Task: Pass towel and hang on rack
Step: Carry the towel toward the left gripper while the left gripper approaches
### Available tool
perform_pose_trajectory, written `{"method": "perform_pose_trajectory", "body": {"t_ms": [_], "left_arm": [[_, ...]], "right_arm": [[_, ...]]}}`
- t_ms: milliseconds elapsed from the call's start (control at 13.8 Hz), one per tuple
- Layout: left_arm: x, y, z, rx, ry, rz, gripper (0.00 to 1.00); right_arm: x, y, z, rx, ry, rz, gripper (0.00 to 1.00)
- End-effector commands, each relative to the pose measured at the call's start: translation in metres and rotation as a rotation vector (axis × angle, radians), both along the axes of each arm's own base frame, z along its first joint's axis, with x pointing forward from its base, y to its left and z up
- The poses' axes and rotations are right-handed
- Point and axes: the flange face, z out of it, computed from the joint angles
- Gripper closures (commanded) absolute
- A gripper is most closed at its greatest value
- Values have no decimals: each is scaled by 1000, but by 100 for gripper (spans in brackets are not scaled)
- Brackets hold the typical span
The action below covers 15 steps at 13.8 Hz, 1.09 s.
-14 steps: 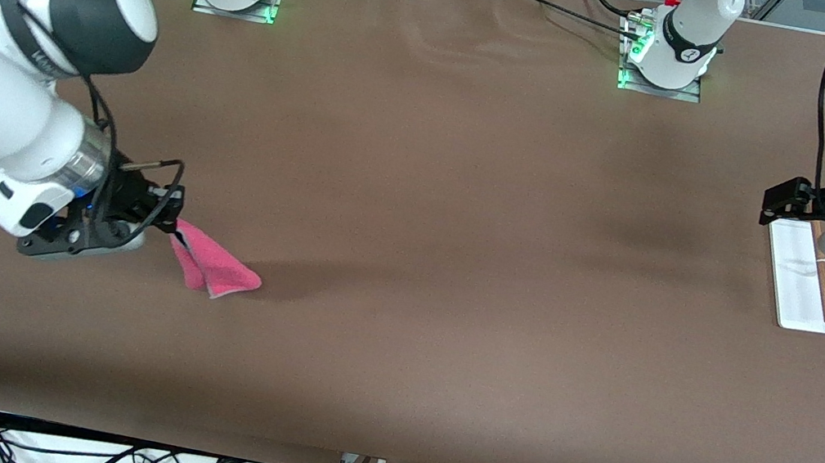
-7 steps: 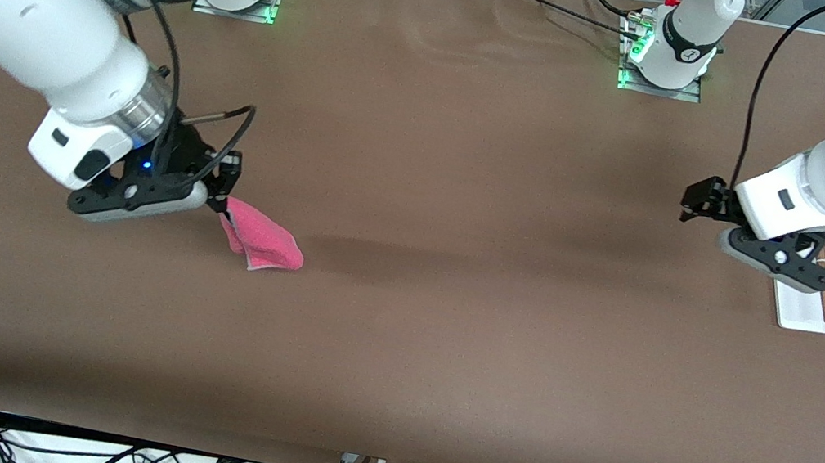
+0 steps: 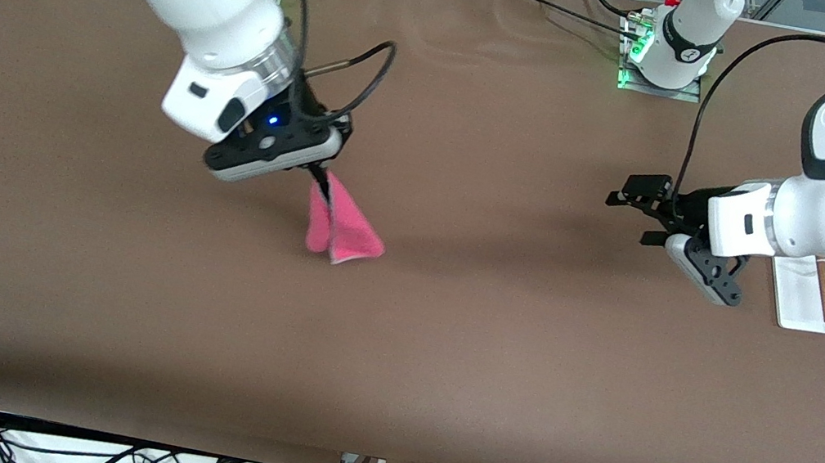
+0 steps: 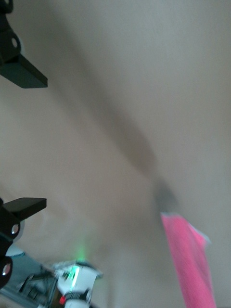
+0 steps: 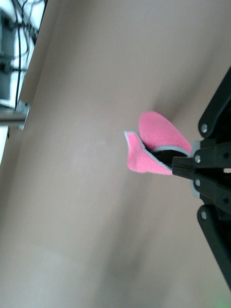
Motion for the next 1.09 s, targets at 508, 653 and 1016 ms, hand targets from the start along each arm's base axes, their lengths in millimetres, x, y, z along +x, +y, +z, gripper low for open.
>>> {"method": "perform_pose_trajectory", "body": {"t_ms": [508,653,1016], "left_arm": [[3,-42,-81,-346,-351,-356,0],[3,-54,-100,-405,-428,-393,0],[-22,-85,-108,-465,-455,-467,0]], "right_arm": [[-69,103,30,125,-105,57,100],[-77,113,33,146,-120,68,100],[-84,125,40,192,-161,81,100]]}}
